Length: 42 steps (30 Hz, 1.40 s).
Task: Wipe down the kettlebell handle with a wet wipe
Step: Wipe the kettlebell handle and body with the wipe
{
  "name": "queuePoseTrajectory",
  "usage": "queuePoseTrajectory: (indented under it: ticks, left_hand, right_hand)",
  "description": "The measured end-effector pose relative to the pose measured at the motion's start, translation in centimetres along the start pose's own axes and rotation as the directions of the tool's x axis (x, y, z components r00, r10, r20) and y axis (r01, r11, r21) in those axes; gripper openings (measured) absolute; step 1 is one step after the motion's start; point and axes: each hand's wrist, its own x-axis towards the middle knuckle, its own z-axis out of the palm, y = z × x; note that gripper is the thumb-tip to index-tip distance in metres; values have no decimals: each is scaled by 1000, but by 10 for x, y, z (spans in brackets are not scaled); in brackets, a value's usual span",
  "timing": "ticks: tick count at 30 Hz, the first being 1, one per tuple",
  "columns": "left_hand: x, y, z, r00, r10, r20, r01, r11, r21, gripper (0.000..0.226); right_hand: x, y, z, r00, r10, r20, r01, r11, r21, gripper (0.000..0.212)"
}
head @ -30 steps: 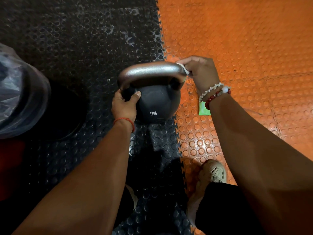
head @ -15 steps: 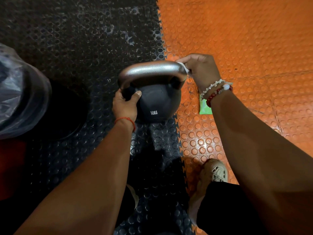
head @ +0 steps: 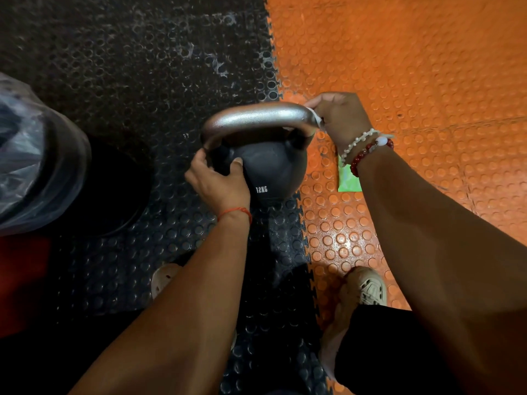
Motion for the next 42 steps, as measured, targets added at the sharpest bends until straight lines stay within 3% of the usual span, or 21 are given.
queuePoseTrajectory:
  ticks: [7, 12, 16, 19, 22, 26, 32, 38, 42]
  left_hand:
    - [-9, 2, -2, 995, 43, -95, -50, 996, -76, 43]
    - [-21, 3, 6, 993, 113, 26, -109, 988, -112, 10]
    - [-16, 12, 20, 971, 122, 204, -97, 987, -131, 22]
    - [-5, 24, 31, 951, 28, 309, 25, 986, -166, 16]
    - [-5, 43, 38, 877, -65, 475, 222, 934, -281, 22]
    - [-3, 52, 43, 773, -129, 622, 367, 890, -272, 27]
    - [-10, 54, 40, 724, -53, 687, 331, 901, -280, 28]
    - [-13, 50, 38, 797, -36, 603, 267, 917, -298, 34]
    - [-12, 49, 40, 805, -25, 593, 241, 926, -289, 32]
  right_hand:
    - [5, 3, 3, 1000, -27, 4, 27, 1000, -5, 32]
    - [2, 4, 1, 1000, -4, 3, 4, 998, 62, 25]
    - [4, 3, -1, 1000, 5, 12, -5, 1000, 4, 28]
    - [3, -1, 0, 999, -29, 38, 28, 999, 22, 27]
    - [1, -2, 0, 999, -44, 32, 42, 998, 42, 24]
    - [1, -1, -2, 999, -28, 29, 26, 998, 49, 20]
    - [-12, 16, 1, 988, 115, -100, -89, 967, 238, 20]
    - [-38, 53, 19, 916, 373, -149, -337, 915, 220, 33]
    - [-49, 63, 34, 928, 354, -119, -324, 921, 217, 40]
